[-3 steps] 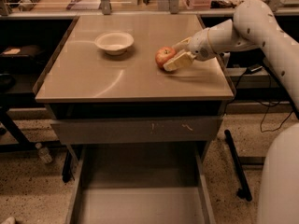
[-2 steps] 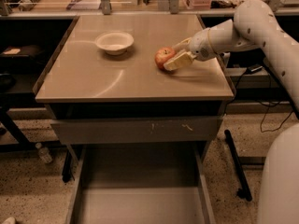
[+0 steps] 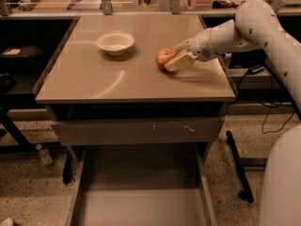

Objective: Place apple into middle drawer

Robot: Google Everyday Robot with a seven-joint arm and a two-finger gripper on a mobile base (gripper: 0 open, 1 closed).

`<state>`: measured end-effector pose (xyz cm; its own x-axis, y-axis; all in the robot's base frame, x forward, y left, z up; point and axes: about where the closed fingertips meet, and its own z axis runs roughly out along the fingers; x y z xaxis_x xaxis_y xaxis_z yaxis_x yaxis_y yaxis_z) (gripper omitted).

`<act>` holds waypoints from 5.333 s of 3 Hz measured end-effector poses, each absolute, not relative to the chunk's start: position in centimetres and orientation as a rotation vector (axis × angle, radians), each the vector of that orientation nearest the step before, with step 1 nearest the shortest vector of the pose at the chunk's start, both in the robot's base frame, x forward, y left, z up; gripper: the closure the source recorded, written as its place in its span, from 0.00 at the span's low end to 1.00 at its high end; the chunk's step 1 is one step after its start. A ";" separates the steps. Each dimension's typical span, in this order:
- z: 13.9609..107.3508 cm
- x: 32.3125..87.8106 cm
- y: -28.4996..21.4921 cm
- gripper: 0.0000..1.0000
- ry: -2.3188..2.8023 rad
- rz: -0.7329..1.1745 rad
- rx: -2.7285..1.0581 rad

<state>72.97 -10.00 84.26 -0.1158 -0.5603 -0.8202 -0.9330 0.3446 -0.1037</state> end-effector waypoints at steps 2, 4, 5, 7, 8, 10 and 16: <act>84.2 72.6 -9.6 1.00 1.782 0.586 -1.335; 85.5 64.3 -11.7 1.00 1.670 0.587 -1.386; 85.2 58.4 -14.6 1.00 1.641 0.540 -1.403; 81.3 47.1 -18.5 1.00 1.642 0.355 -1.464; 75.3 43.3 -18.4 1.00 1.696 0.353 -1.452; 68.5 41.4 -17.0 1.00 1.774 0.388 -1.427; 36.9 47.3 -5.5 1.00 1.939 0.649 -1.286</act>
Offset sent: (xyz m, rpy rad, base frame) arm -0.0114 0.0035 0.0028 0.0085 -0.0095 0.0327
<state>47.32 -5.54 36.87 -0.2528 -0.5686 -0.7828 -0.9252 0.3787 0.0238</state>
